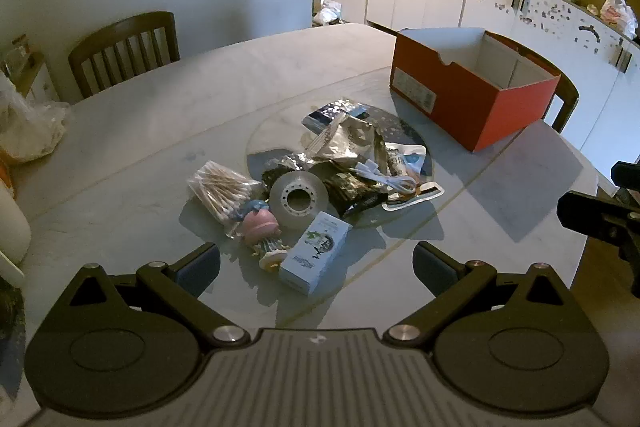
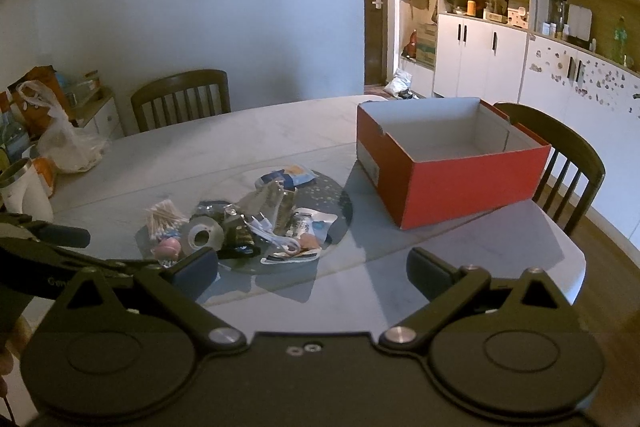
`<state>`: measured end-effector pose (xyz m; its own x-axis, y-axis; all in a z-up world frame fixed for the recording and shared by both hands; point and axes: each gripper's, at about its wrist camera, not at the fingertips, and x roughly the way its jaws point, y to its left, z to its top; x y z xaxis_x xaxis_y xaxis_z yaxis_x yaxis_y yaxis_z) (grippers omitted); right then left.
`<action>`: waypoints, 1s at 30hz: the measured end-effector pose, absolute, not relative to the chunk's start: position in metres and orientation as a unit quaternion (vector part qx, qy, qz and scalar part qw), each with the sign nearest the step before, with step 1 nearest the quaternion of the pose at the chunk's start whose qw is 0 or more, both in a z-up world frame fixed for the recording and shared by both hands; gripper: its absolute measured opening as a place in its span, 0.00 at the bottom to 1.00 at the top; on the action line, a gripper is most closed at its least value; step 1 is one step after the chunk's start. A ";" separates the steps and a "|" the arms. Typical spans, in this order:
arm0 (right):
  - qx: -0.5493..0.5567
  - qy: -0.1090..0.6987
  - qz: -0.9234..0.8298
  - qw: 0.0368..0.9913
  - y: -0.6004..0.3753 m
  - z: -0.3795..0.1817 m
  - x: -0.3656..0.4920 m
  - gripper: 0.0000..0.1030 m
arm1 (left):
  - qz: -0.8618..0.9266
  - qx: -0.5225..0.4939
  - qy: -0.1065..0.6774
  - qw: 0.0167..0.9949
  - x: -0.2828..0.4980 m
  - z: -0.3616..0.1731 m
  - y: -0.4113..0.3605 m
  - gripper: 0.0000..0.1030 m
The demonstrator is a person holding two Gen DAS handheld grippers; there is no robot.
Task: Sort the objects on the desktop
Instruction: 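Move both grippers toward the pile of items on the turntable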
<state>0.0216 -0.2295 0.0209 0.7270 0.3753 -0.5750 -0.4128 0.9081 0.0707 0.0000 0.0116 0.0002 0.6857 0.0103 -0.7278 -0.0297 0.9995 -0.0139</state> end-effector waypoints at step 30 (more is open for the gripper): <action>-0.075 0.324 0.305 0.892 -0.203 0.000 0.094 0.85 | 0.043 -0.050 0.404 0.912 0.033 -0.027 0.015 1.00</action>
<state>0.0944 -0.2026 0.0001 0.6033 0.4962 -0.6243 -0.5931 0.8025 0.0648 0.0330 0.0153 -0.0266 0.6694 0.0392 -0.7419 -0.1193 0.9913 -0.0553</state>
